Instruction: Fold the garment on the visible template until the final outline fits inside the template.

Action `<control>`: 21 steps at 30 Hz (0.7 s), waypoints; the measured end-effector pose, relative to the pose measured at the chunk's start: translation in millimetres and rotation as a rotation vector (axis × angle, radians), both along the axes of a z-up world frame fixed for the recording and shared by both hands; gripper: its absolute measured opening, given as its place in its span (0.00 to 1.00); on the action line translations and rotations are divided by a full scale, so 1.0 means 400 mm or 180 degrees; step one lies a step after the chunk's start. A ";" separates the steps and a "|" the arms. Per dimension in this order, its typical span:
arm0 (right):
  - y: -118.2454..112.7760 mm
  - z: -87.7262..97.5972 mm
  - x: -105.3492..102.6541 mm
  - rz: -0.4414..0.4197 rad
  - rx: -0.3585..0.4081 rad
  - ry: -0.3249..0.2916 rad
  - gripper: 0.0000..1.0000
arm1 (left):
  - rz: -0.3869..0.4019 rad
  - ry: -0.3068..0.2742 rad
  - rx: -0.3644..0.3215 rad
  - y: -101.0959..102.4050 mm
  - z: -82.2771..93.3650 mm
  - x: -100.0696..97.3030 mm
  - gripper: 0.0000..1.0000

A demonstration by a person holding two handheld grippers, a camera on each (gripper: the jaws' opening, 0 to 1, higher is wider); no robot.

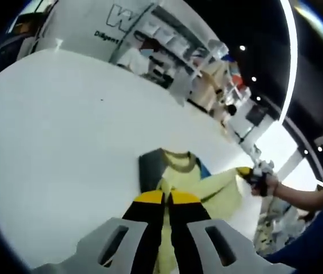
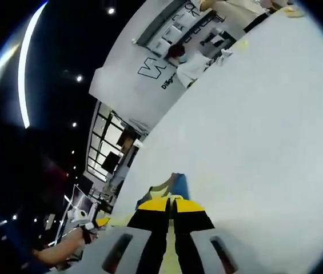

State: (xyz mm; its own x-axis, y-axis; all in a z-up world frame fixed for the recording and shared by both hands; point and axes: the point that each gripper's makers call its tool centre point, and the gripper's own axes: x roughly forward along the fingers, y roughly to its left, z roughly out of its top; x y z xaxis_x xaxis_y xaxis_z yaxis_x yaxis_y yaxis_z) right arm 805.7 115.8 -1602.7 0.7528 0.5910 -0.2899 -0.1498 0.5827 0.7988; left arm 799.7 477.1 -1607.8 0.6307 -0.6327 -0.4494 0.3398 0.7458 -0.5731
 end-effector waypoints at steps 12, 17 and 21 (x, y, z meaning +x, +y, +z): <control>-0.003 0.004 0.130 0.0042 -0.0053 -0.0044 0.00 | 0.0086 0.0002 -0.0094 -0.004 -0.010 0.118 0.02; 0.001 -0.011 0.158 0.0041 -0.0054 -0.0016 0.00 | 0.0142 0.0026 -0.0134 -0.004 -0.021 0.147 0.02; 0.002 -0.035 0.181 0.0034 -0.0075 0.0028 0.00 | 0.0143 0.0047 -0.0103 -0.013 -0.027 0.165 0.02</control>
State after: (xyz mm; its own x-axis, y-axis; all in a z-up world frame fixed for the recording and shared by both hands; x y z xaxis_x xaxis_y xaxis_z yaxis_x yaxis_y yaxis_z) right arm 878.1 116.7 -1616.6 0.7437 0.5920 -0.3105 -0.1491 0.5997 0.7862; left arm 865.8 471.7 -1618.8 0.6523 -0.6182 -0.4386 0.2978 0.7411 -0.6017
